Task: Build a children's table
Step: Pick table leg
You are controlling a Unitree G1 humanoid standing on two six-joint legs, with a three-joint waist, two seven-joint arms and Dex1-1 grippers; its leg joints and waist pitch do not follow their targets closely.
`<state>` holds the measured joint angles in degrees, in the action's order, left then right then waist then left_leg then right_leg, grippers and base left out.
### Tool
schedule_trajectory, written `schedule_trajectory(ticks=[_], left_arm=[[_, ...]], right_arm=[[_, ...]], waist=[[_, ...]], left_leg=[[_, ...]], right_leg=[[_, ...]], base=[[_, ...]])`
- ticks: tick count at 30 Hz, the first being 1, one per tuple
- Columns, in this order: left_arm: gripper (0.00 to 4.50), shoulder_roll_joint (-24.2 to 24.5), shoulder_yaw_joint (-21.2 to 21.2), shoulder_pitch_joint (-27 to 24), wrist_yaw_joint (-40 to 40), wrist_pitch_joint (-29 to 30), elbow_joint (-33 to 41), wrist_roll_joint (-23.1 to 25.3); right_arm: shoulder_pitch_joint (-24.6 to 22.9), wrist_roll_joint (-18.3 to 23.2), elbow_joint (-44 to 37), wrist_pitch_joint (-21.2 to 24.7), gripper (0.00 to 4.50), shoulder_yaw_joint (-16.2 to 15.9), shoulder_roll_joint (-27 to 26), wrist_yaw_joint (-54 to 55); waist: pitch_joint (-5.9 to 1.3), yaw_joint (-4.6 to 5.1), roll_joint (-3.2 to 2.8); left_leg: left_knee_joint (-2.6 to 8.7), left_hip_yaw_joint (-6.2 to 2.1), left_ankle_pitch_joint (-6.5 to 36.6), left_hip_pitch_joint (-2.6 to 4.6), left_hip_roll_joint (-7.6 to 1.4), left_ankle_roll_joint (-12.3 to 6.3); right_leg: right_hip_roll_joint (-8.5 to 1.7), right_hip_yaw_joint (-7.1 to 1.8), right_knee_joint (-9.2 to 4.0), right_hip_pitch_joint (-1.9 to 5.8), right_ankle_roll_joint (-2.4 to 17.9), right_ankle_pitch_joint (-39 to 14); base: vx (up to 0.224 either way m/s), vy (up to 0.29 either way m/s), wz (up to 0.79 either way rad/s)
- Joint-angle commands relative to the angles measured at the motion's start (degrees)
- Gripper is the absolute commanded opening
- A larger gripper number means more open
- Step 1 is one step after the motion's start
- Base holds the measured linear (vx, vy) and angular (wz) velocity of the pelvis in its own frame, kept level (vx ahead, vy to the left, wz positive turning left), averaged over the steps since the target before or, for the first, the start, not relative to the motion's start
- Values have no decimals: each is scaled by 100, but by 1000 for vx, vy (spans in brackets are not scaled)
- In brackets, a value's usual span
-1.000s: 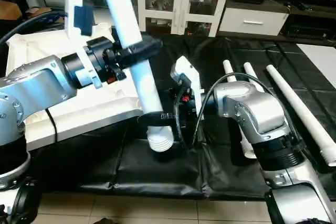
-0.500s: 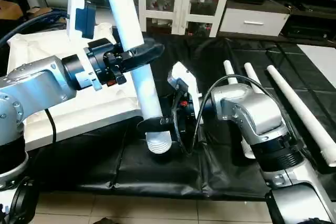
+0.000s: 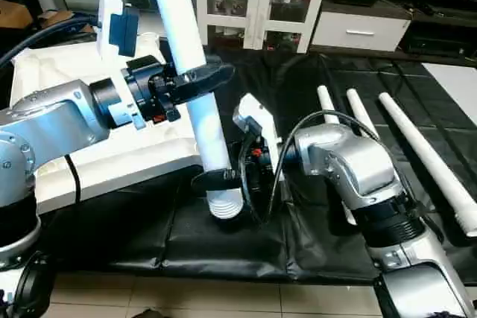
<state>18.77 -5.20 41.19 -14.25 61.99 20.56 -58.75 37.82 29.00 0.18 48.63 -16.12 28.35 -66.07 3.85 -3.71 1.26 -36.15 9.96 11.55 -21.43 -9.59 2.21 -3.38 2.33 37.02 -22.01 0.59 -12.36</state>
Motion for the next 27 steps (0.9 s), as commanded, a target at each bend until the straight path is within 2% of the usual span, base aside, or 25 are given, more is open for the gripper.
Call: schedule_trajectory(ticks=[1, 2, 5, 7, 11, 12, 19, 20, 22, 24, 25, 27], left_arm=[[174, 10, 52, 87, -51, -83, 55, 46], [174, 10, 50, 89, -55, -85, 54, 48], [174, 16, 52, 86, -76, -84, 72, 44], [174, 18, 50, 83, -88, -84, 84, 43], [174, 25, 50, 83, -94, -73, 89, 48], [173, 26, 49, 85, -99, -71, 91, 50], [173, 40, 34, 93, -130, -50, 108, 20], [173, 59, 13, 96, -152, -40, 105, 4], [173, 62, 8, 96, -155, -40, 103, 1], [173, 113, 31, 97, -174, -87, 98, 100], [208, 118, 35, 99, -166, -93, 96, 119], [243, 110, -43, 155, -100, -165, -7, 182]], right_arm=[[-54, 25, -117, 51, 330, 8, 29, 33], [-59, 24, -123, 55, 295, 3, 24, 33], [-67, 19, -121, 52, 287, -5, 15, 31], [-66, 16, -112, 50, 257, -3, 10, 35], [-68, 18, -110, 54, 232, -5, 4, 36], [-70, 18, -109, 56, 208, -5, 2, 37], [-83, 25, -108, 63, 193, 11, -23, 66], [-92, 38, -105, 69, 193, 36, -42, 91], [-93, 39, -104, 68, 193, 40, -45, 94], [-95, 30, -89, 56, 193, 64, -60, 129], [-95, 30, -87, 54, 193, 66, -62, 132], [-95, 28, -59, 42, 193, 140, -93, 206]], waist=[[-409, -21, -11], [-408, -23, -21], [-410, -21, -15], [-407, -20, -14], [-408, -21, -18], [-409, -22, -17], [-409, -23, -26], [-408, -28, -64], [-409, -20, -42], [-410, -23, -61], [-412, -18, -57], [-410, -13, -70]], left_leg=[[414, -113, 498, 74, -309, 188], [414, -115, 496, 75, -310, 191], [413, -113, 495, 75, -308, 193], [415, -113, 515, 74, -308, 195], [415, -113, 517, 77, -309, 193], [415, -113, 512, 78, -309, 193], [418, -115, 518, 79, -309, 202], [416, -122, 522, 79, -308, 215], [419, -118, 548, 80, -306, 220], [421, -123, 551, 83, -309, 231], [421, -123, 542, 79, -308, 235], [422, -121, 597, 89, -308, 246]], right_leg=[[-428, -275, -399, 271, 1341, -433], [-430, -274, -399, 268, 1343, -431], [-425, -274, -398, 268, 1348, -404], [-428, -275, -402, 269, 1344, -443], [-427, -274, -401, 267, 1343, -430], [-429, -275, -401, 268, 1346, -427], [-426, -273, -397, 268, 1348, -395], [-428, -272, -391, 264, 1351, -391], [-420, -271, -398, 267, 1354, -372], [-423, -269, -397, 265, 1357, -365], [-420, -268, -392, 268, 1357, -343], [-419, -270, -403, 262, 1358, -361]], base=[[0, 0, 0], [0, 0, 0], [0, 0, 0], [0, 0, 0], [0, 0, 0], [0, 0, 0], [0, 0, 0], [0, 0, 0], [0, 0, 0], [0, 0, 0], [0, 0, 0], [0, 0, 0]])
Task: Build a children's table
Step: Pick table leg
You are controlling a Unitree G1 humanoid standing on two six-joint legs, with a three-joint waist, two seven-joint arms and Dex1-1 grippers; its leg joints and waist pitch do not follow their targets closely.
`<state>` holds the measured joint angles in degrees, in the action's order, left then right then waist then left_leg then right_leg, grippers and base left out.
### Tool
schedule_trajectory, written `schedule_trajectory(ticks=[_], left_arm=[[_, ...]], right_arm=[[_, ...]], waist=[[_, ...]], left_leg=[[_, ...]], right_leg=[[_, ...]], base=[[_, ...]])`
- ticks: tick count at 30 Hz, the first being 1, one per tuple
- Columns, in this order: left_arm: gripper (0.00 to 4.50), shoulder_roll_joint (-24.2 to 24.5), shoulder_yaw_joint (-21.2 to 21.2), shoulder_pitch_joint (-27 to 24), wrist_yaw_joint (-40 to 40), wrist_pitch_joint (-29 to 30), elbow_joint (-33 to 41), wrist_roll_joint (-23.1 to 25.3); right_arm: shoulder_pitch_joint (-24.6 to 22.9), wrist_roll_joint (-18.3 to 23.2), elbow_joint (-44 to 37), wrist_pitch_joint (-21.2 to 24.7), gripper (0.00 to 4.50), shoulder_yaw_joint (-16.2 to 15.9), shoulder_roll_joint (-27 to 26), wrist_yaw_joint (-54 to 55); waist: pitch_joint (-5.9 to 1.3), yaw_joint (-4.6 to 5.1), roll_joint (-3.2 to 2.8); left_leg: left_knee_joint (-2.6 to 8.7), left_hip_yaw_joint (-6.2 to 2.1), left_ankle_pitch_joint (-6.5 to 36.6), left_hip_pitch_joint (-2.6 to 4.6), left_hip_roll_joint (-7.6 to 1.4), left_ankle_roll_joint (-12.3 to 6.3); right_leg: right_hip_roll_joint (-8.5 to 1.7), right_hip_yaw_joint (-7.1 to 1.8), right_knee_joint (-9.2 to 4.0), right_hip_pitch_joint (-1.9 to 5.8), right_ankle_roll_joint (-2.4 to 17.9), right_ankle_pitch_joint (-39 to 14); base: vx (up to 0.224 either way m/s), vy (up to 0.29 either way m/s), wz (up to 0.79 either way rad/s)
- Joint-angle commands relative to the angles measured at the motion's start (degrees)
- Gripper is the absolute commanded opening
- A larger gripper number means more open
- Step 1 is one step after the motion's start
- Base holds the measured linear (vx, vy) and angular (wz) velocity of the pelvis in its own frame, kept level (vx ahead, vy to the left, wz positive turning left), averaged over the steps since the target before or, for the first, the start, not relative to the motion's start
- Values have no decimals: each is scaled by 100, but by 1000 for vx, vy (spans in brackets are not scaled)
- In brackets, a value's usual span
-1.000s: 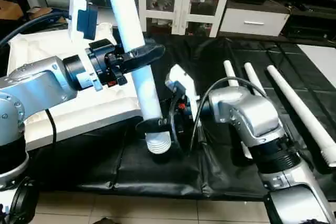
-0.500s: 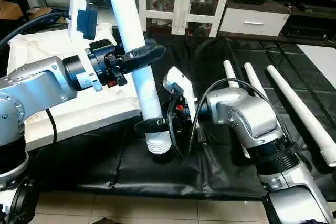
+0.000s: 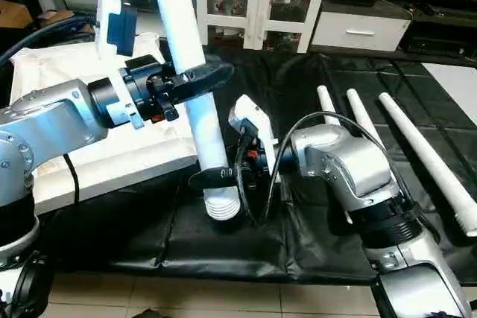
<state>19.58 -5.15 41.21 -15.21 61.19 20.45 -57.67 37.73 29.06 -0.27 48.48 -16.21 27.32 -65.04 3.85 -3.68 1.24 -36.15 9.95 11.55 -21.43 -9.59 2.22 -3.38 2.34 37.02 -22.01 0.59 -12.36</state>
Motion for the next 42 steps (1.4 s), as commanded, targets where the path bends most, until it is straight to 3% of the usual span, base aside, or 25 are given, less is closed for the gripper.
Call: schedule_trajectory(ticks=[1, 3, 12, 16, 18, 21, 24, 25, 27, 28, 29, 30, 31, 32, 34, 35, 36, 37, 41, 42], left_arm=[[243, 28, -47, 154, -4, -85, 3, 74], [264, 61, -103, 151, -38, -86, -48, 52], [323, 164, -224, 138, -189, -8, -19, -167], [362, 144, -337, 153, -183, -32, -39, -255], [375, 118, -489, 101, -79, -162, -169, -170], [404, 76, -646, 47, 90, -333, -334, -56], [404, 243, -855, -173, 133, -626, -381, 232], [404, 298, -984, -403, 351, -961, -355, 661], [404, 337, -1003, -616, 560, -1209, -300, 1061], [404, 417, -918, -868, 786, -1354, -239, 1483], [404, 438, -808, -1129, 1073, -1463, -183, 1852], [404, 438, -808, -1129, 1073, -1463, -183, 1852], [404, 539, -355, -1707, 1714, -1765, 28, 2785], [404, 599, -137, -1936, 1919, -1899, 124, 3144], [404, 509, 234, -2268, 2379, -2046, 295, 3658], [404, 509, 234, -2268, 2379, -2046, 295, 3658], [404, 316, 300, -2405, 2643, -1945, 399, 3709], [404, 155, 450, -2534, 2759, -2096, 500, 3893], [404, -82, 752, -2722, 2772, -2632, 491, 4329], [404, -119, 801, -2758, 2744, -2793, 475, 4399]], right_arm=[[-85, 21, -14, 57, 193, 149, 10, 103], [-91, 28, -31, 58, 190, 171, 0, 124], [-83, 167, -64, 91, 188, 374, 1, 179], [13, 146, 179, -3, 188, 590, -39, 369], [167, 215, 427, -37, 188, 942, -107, 581], [251, 280, 510, -42, 188, 1165, -122, 683], [249, 11, 574, -402, 188, 1392, -166, 1182], [190, -232, 642, -910, 188, 1572, -342, 1700], [122, -386, 659, -1331, 188, 1697, -526, 2082], [47, -623, 656, -1801, 188, 1731, -685, 2436], [-45, -854, 612, -2077, 188, 1673, -760, 2674], [-45, -854, 612, -2077, 188, 1673, -760, 2674], [-227, -1322, 463, -2406, 188, 1521, -842, 3202], [-291, -1413, 389, -2381, 188, 1503, -881, 3376], [-385, -1257, 269, -2076, 188, 1657, -1066, 3626], [-385, -1257, 269, -2076, 188, 1657, -1066, 3626], [-457, -1118, 181, -1865, 188, 1766, -1194, 3753], [-581, -1163, 120, -1928, 188, 1743, -1278, 3834], [-868, -1258, 93, -2367, 188, 1654, -1461, 3885], [-915, -1241, 93, -2417, 188, 1665, -1500, 3899]], waist=[[-413, -15, -65], [-415, -22, -95], [-408, -23, -104], [-406, -17, -93], [-412, -11, -94], [-412, -16, -105], [-420, -6, -125], [-424, -2, -135], [-424, 38, -145], [-425, 48, -147], [-417, 64, -147], [-419, 67, -150], [-417, 63, -129], [-403, 67, -122], [-413, 68, -115], [-399, 57, -147], [-404, 59, -123], [-386, 60, -98], [-382, 53, -110], [-369, 72, -87]], left_leg=[[421, -123, 585, 85, -307, 251], [422, -128, 581, 89, -309, 271], [434, -130, 722, 91, -303, 324], [434, -126, 742, 91, -296, 348], [431, -126, 714, 89, -290, 346], [429, -122, 728, 90, -289, 334], [432, -129, 651, 93, -297, 371], [430, -126, 637, 87, -292, 397], [434, -125, 683, 80, -291, 426], [435, -122, 683, 83, -300, 413], [448, -128, 687, 69, -318, 433], [446, -123, 723, 85, -306, 433], [456, -130, 718, 85, -333, 422], [474, -142, 708, 68, -346, 405], [471, -118, 831, 117, -329, 397], [487, -128, 926, 111, -330, 413], [487, -121, 970, 123, -330, 416], [503, -128, 1036, 114, -342, 426], [514, -139, 1112, 87, -332, 426], [523, -141, 1218, 65, -325, 419]], right_leg=[[-417, -270, -394, 268, 1363, -329], [-421, -269, -388, 266, 1376, -297], [-417, -265, -392, 268, 1406, -318], [-415, -266, -404, 267, 1399, -393], [-413, -262, -402, 265, 1409, -372], [-408, -264, -404, 271, 1407, -308], [-404, -254, -394, 256, 1348, -207], [-408, -255, -394, 267, 1336, -196], [-406, -250, -396, 263, 1274, -252], [-409, -257, -397, 254, 1225, -258], [-417, -254, -402, 244, 1164, -294], [-403, -251, -407, 241, 1145, -343], [-408, -256, -412, 237, 1089, -374], [-404, -255, -435, 246, 1021, -405], [-380, -266, -444, 203, 974, -538], [-384, -263, -440, 197, 1020, -596], [-378, -263, -448, 185, 1031, -616], [-382, -267, -455, 183, 1050, -629], [-398, -270, -483, 187, 943, -730], [-408, -281, -508, 189, 848, -919]], base=[[0, 0, 0], [0, 0, 0], [0, 0, 0], [0, 0, 0], [0, 0, 0], [0, 0, 0], [0, 0, 0], [0, 0, 0], [0, 0, 0], [0, 0, 0], [0, 0, 0], [0, 0, 0], [0, 0, 0], [0, 0, 0], [0, 0, 0], [0, 0, 0], [0, 0, 0], [0, 0, 0], [0, 0, 0], [0, 0, 0]])
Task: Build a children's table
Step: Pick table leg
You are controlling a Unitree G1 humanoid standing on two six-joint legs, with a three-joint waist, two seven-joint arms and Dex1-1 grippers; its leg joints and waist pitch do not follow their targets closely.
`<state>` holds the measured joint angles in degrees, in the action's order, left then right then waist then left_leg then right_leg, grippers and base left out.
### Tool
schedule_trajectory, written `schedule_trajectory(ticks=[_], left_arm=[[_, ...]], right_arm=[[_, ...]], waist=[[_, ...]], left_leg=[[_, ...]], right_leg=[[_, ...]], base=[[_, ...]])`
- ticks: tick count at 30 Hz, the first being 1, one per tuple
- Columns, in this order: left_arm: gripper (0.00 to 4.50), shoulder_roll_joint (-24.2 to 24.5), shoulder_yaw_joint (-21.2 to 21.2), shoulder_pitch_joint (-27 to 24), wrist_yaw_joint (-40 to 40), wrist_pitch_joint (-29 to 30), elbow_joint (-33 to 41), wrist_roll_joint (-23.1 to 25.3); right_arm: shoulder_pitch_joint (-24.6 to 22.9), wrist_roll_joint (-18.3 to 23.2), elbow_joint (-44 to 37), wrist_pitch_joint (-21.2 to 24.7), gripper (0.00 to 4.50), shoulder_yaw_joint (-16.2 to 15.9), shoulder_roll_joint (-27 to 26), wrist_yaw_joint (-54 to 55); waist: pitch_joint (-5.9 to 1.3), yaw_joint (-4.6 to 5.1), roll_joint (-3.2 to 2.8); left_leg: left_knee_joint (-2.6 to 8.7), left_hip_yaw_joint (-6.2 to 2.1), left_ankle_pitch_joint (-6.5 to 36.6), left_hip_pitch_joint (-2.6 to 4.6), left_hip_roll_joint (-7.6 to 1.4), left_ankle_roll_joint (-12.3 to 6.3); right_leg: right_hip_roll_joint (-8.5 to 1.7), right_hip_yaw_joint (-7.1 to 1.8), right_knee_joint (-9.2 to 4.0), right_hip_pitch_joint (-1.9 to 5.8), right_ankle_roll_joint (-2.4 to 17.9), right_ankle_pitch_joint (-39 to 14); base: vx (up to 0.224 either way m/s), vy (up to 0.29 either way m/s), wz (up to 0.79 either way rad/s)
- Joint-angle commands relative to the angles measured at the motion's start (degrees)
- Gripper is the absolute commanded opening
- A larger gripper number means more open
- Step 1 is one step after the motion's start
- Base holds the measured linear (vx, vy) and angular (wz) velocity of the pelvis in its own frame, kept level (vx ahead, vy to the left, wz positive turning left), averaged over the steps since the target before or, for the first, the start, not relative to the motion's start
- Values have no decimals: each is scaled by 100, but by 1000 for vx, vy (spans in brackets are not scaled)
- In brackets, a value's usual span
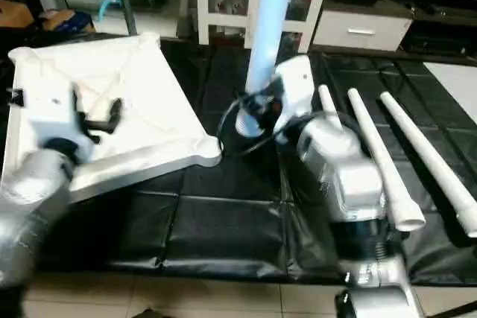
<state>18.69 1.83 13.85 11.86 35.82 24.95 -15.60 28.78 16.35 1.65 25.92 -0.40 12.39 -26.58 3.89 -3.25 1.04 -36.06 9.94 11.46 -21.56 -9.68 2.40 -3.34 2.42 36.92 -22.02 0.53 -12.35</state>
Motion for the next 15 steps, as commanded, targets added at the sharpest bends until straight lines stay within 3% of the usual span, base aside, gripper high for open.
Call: schedule_trajectory(ticks=[1, 3, 4, 5, 6, 8, 9, 10, 11, 12, 13, 14, 15], left_arm=[[404, -103, 184, -94, -15, -558, 7, 307], [404, -133, 237, -127, 5, -655, 13, 424], [404, -137, 245, -132, -28, -669, 11, 438], [404, -146, 261, -137, -85, -697, -4, 454], [404, -153, 274, -136, -104, -713, -23, 465], [404, -148, 379, -167, -184, -848, -134, 635], [404, -141, 414, -180, -205, -898, -152, 695], [404, -133, 444, -192, -225, -925, -160, 740], [404, -134, 494, -217, -252, -976, -174, 817], [404, -149, 509, -228, -253, -993, -177, 842], [404, -193, 504, -240, -272, -1001, -181, 818], [404, -199, 518, -248, -287, -999, -177, 827], [404, -198, 531, -252, -300, -997, -175, 837]], right_arm=[[-101, 58, -107, -227, 188, 107, -72, 84], [-203, 163, -83, -106, 188, 193, -102, 60], [-232, 178, -85, -91, 188, 216, -105, 57], [-279, 180, -87, -97, 188, 239, -95, 49], [-304, 163, -82, -122, 188, 241, -76, 38], [-413, 60, -37, -296, 188, 199, -2, 6], [-438, 27, -41, -337, 188, 173, 18, -5], [-457, 10, -46, -364, 188, 161, 25, -7], [-501, 4, -62, -386, 188, 145, 25, -17], [-519, 20, -69, -381, 188, 152, 20, -25], [-539, 20, -91, -389, 188, 139, 27, -23], [-557, 41, -117, -377, 188, 134, 22, -26], [-568, 53, -133, -372, 188, 130, 19, -27]], waist=[[-377, 29, -66], [-382, 47, -64], [-382, 44, -120], [-379, 66, -85], [-368, 71, -96], [-334, 104, -146], [-325, 114, -147], [-319, 118, -194], [-310, 146, -172], [-317, 173, -150], [-311, 115, -89], [-347, 101, -173], [-345, 140, -191]], left_leg=[[516, -151, 1226, 76, -314, 385], [512, -150, 1200, 74, -313, 364], [510, -155, 1219, 84, -311, 378], [509, -150, 1259, 81, -307, 377], [526, -155, 1512, 117, -309, 408], [575, -179, 2433, 253, -311, 469], [590, -176, 2669, 302, -303, 441], [612, -178, 2872, 356, -295, 380], [632, -173, 2996, 392, -294, 324], [642, -164, 2950, 375, -274, 222], [686, -266, 2668, 32, -185, -51], [677, -316, 2317, -55, -146, -396], [649, -346, 2126, -88, -140, -521]], right_leg=[[-413, -286, -505, 194, 825, -951], [-407, -289, -500, 189, 801, -913], [-406, -290, -491, 177, 807, -904], [-395, -286, -502, 177, 801, -915], [-394, -277, -511, 178, 778, -1178], [-375, -234, -609, 161, 655, -2115], [-353, -207, -647, 164, 631, -2344], [-345, -187, -696, 187, 635, -2524], [-318, -157, -734, 205, 651, -2629], [-318, -142, -762, 291, 716, -2648], [-456, -47, -759, 540, 690, -2647], [-594, 63, -836, 663, 588, -2896], [-645, 110, -876, 710, 591, -2948]], base=[[0, 0, 0], [0, 0, 0], [0, 0, 0], [0, 0, 0], [0, 0, 0], [0, 0, 0], [0, 0, 0], [0, 0, 0], [0, 0, 0], [0, 0, 0], [0, 0, 0], [37, 8, 28], [37, 8, 28]])
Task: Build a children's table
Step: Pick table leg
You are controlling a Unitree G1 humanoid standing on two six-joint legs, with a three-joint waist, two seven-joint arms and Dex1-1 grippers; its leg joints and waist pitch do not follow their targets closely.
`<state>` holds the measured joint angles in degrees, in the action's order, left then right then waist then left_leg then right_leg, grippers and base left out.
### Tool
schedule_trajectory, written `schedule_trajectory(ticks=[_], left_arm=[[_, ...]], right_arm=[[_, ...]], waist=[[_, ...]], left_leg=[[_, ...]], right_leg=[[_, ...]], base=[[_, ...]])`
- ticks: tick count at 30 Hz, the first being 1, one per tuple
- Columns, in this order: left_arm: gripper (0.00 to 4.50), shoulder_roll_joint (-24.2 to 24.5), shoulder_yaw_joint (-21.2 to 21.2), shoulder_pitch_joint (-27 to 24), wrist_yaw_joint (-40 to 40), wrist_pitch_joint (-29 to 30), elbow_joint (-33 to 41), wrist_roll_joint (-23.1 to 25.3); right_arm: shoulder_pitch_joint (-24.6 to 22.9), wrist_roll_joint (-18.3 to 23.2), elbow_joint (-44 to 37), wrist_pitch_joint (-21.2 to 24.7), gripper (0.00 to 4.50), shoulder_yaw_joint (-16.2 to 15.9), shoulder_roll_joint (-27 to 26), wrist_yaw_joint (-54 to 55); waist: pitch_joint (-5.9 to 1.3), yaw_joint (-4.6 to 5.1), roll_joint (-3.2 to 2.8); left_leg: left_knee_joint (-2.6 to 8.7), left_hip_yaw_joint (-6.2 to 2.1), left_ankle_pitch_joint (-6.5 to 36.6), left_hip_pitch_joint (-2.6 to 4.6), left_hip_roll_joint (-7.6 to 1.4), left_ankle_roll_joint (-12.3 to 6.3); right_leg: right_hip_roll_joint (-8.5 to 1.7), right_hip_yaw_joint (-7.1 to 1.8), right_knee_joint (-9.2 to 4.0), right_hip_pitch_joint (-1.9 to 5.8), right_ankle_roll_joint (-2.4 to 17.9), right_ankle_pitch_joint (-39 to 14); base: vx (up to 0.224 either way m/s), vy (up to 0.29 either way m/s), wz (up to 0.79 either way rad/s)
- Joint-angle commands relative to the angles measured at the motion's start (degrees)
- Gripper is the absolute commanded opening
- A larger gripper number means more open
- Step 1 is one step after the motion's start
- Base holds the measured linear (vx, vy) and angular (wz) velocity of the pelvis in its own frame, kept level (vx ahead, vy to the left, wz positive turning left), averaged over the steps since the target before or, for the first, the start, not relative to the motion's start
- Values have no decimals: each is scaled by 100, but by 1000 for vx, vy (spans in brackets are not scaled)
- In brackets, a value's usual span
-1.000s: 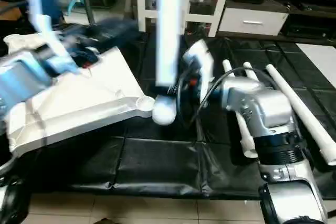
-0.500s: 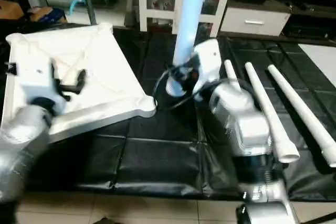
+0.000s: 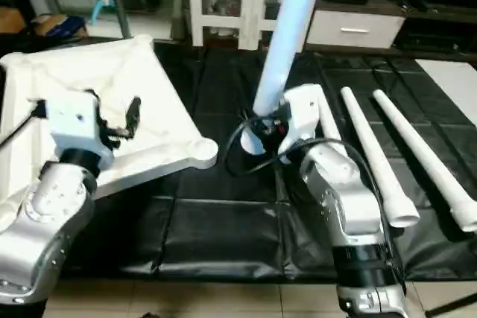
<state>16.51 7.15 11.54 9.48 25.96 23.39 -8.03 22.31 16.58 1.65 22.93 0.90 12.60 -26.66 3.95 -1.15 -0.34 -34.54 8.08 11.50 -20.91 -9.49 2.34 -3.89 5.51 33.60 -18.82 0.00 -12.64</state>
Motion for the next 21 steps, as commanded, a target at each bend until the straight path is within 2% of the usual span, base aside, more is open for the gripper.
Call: schedule_trajectory(ticks=[1, 2, 3, 4, 5, 6, 7, 8, 9, 10, 11, 12, 13, 14, 15, 16, 17, 18, 19, 20, 21], left_arm=[[404, -56, -16, -75, -71, -14, -33, 43], [404, -85, -25, -109, -72, -39, -47, 38], [404, -96, -3, -171, -80, -66, -70, 66], [404, -97, 7, -188, -85, -60, -74, 67], [404, -115, 5, -208, -106, -71, -76, 85], [404, -131, 7, -230, -123, -90, -75, 108], [404, -141, 10, -245, -132, -112, -73, 130], [404, -164, 25, -257, -153, -128, -80, 146], [404, -183, 54, -258, -177, -156, -82, 166], [404, -204, 63, -264, -210, -150, -74, 143], [404, -217, 66, -269, -232, -145, -68, 125], [404, -217, 66, -269, -232, -145, -68, 125], [404, -242, 88, -307, -335, -132, -47, 99], [404, -268, 97, -342, -386, -121, -43, 67], [404, -279, 122, -375, -420, -156, -61, 86], [404, -276, 146, -388, -461, -172, -80, 98], [404, -311, 150, -419, -538, -195, -93, 20], [404, -311, 150, -419, -538, -195, -93, 20], [404, -275, 288, -468, -805, -253, -139, -42], [404, -269, 328, -486, -920, -269, -154, -90], [404, -269, 328, -486, -920, -269, -154, -90]], right_arm=[[36, -2, -165, -108, 188, -24, -1, -17], [20, -2, -179, -114, 188, -31, -6, -20], [-11, 2, -207, -122, 188, -46, -12, -29], [-20, 3, -217, -122, 188, -52, -13, -33], [-31, 7, -232, -123, 188, -66, -16, -47], [-44, 13, -252, -126, 188, -87, -21, -67], [-52, 19, -269, -129, 188, -104, -26, -85], [-60, 10, -282, -139, 188, -134, -30, -115], [-61, -16, -291, -174, 188, -169, -19, -157], [-60, -23, -293, -185, 188, -179, -7, -169], [-60, -25, -295, -189, 188, -182, 1, -173], [-60, -25, -295, -189, 188, -182, 1, -173], [-28, 45, -294, -113, 188, -122, -1, -177], [-5, 87, -284, -65, 188, -80, -5, -169], [29, 112, -263, -17, 188, -62, 8, -179], [46, 101, -249, 4, 188, -76, 26, -185], [58, 96, -237, 27, 188, -87, 40, -191], [58, 96, -237, 27, 188, -87, 40, -191], [96, 75, -162, 74, 188, -77, 87, -184], [110, 68, -130, 91, 188, -69, 104, -173], [110, 68, -130, 91, 188, -69, 104, -173]], waist=[[-403, -60, -155], [-378, -48, -180], [-396, -27, -241], [-427, 14, -227], [-435, 33, -291], [-435, 33, -291], [-462, 107, -332], [-500, 203, -340], [-503, 280, -331], [-500, 292, -234], [-481, 304, -180], [-473, 264, -101], [-341, -11, 210], [-375, -95, 170], [-342, -163, 141], [-365, -174, 84], [-428, -194, -29], [-469, -183, -125], [-537, -91, -249], [-658, -26, -282], [-657, -40, -285]], left_leg=[[411, -223, 1397, -320, -92, -829], [415, -254, 1329, -284, -89, -907], [412, -308, 1163, -208, -70, -1046], [401, -379, 913, -150, -43, -1276], [410, -486, 581, 11, -36, -1569], [410, -486, 581, 11, -36, -1569], [415, -708, 88, 216, -55, -2115], [346, -1088, -406, 645, -154, -2873], [323, -1514, -826, 890, -306, -3482], [295, -1727, -1313, 888, -296, -3722], [298, -1759, -1419, 773, -182, -3608], [277, -1646, -1273, 533, 116, -3205], [-424, -550, 143, -252, 650, -1918], [-614, -486, 389, -479, 499, -1653], [-576, -498, 196, -529, 263, -1026], [-201, -435, -361, -469, 169, -682], [-37, -411, -665, -348, 97, -595], [63, -417, -944, -197, -16, -613], [74, -609, -1184, 83, -385, -914], [-22, -738, -2439, 177, -436, -1127], [-57, -764, -2922, 220, -440, -1191]], right_leg=[[-632, 12, -630, 625, 643, -2591], [-617, 104, -656, 616, 661, -2488], [-528, 232, -643, 645, 761, -2149], [-409, 313, -582, 643, 896, -1677], [-285, 363, -481, 603, 1000, -1223], [-285, 363, -481, 603, 1000, -1223], [-93, 387, -286, 509, 996, -828], [65, 318, 50, 98, 871, -804], [70, 89, 418, -288, 532, -1134], [-35, -206, 557, -492, 157, -1159], [-99, -366, 500, -489, 31, -1002], [-194, -533, 232, -310, -70, -657], [-637, -1254, -386, 578, 555, 456], [-924, -1396, -430, 850, 714, 449], [-878, -1270, -312, 749, 907, 784], [-511, -902, -106, 697, 946, 1315], [-380, -745, 1, 613, 965, 1589], [-322, -616, 59, 488, 959, 1758], [-213, -508, 262, 147, 926, 1600], [-247, -501, 365, 67, 920, 1960], [-248, -500, 363, -29, 880, 1952]], base=[[70, 10, 42], [83, 9, 49], [83, 9, 49], [99, 4, 61], [142, -1, 67], [142, -1, 67], [161, -7, 65], [144, -22, 61], [144, -22, 61], [113, -57, 63], [66, -103, 63], [66, -103, 63], [95, -103, 65], [107, -64, 37], [107, -64, 37], [57, -54, 0], [0, 0, 0], [0, 0, 0], [62, 38, 8], [38, 52, 3], [38, 52, 3]])
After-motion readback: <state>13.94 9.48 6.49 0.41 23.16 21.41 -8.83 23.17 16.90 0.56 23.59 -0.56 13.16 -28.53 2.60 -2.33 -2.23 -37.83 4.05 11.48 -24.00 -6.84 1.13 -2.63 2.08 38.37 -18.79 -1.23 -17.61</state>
